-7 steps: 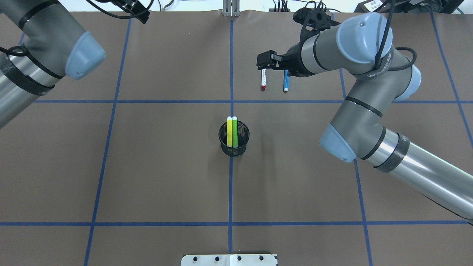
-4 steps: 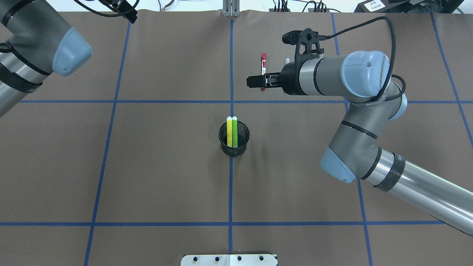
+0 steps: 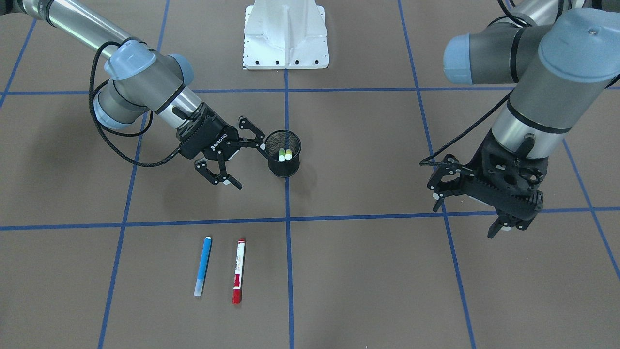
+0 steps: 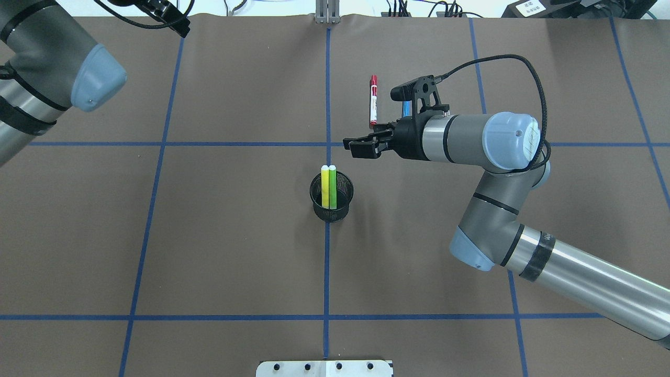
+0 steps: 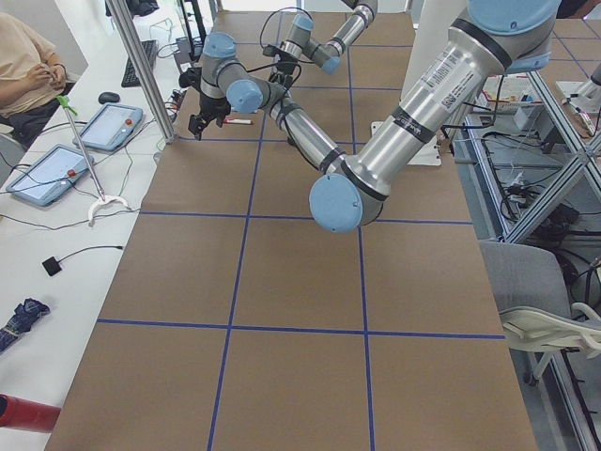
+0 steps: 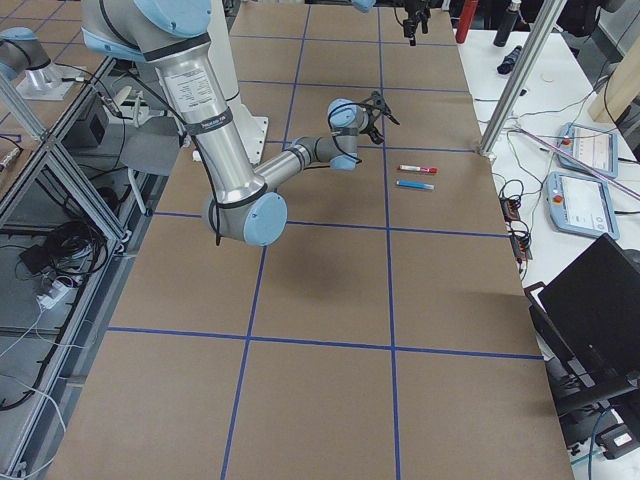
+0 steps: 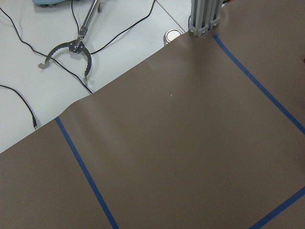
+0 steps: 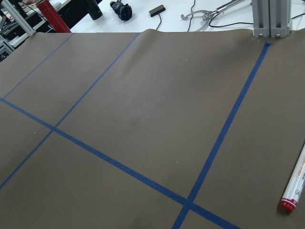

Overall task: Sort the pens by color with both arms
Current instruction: 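Move the right gripper over the black mesh pen cup, then lower the right gripper and grasp the green highlighter in the cup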

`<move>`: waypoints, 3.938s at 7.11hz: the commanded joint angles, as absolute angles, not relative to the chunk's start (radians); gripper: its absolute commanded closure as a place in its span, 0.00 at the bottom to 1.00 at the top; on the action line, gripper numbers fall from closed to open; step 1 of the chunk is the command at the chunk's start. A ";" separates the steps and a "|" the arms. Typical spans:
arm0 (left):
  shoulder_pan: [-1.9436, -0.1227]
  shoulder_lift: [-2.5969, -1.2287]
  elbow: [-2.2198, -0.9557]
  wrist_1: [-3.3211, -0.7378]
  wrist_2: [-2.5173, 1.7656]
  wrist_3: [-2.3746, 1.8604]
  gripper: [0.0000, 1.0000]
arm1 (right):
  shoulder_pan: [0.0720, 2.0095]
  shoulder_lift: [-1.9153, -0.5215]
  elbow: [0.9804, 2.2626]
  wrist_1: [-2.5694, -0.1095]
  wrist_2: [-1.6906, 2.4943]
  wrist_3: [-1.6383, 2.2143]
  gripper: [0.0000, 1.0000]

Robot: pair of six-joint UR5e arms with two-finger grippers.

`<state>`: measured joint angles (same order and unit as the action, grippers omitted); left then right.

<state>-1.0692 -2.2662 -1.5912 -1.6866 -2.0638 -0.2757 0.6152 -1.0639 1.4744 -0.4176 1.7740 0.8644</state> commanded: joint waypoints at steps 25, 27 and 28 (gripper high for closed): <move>-1.060 -2.241 -1.597 -1.697 -2.063 -0.318 0.00 | 0.483 -1.057 1.470 -0.371 1.621 0.805 0.89; -1.058 -2.241 -1.598 -1.697 -2.063 -0.318 0.00 | 0.485 -1.055 1.483 -0.370 1.620 0.805 1.00; -1.057 -2.243 -1.598 -1.697 -2.063 -0.325 0.00 | 0.486 -1.058 1.511 -0.373 1.620 0.807 1.00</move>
